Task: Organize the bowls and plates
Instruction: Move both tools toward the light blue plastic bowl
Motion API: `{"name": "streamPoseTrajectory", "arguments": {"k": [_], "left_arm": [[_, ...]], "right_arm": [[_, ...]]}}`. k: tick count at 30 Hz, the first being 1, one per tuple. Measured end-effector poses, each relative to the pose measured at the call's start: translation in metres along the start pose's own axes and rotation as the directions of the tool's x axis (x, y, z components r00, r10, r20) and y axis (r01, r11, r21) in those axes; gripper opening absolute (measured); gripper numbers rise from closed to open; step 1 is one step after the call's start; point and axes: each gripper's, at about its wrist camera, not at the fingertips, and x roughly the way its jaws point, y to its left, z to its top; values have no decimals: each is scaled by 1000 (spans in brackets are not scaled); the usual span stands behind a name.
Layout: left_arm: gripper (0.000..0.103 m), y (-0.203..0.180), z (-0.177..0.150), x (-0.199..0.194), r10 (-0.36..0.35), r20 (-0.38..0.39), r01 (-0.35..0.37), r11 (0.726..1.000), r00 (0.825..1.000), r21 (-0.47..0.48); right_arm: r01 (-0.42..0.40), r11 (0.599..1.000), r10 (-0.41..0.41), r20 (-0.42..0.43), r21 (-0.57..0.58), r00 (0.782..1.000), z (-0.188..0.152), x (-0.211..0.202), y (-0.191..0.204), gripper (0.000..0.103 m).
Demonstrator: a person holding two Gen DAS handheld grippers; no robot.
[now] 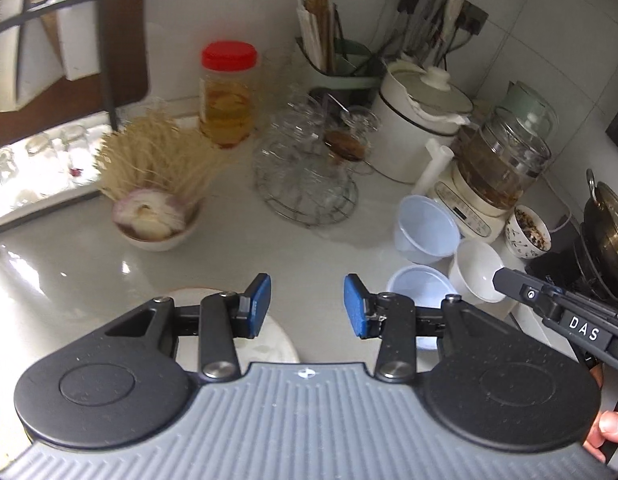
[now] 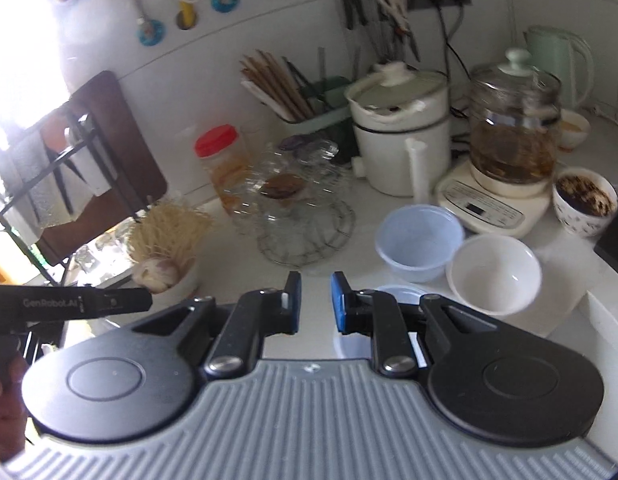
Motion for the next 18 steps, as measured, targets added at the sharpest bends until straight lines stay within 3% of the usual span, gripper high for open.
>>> {"name": "streamPoseTrajectory", "arguments": {"k": [7,9,11,18], "left_arm": [[48,-44,2,42,-7,-64,9,999,998,40],[51,-54,0,54,-10,-83,14,999,996,52],[52,-63,-2,67,-20,-110,26,998,994,56],[52,-78,-8,115,-46,-185,58,996,982,63]], "right_arm": [[19,998,-17,-31,63,999,-6,4,-51,22],[14,996,-10,-39,88,999,-8,6,-65,46],[-1,992,7,-45,124,999,-12,10,-79,53],[-13,976,44,-137,217,990,-32,38,-115,53]]}}
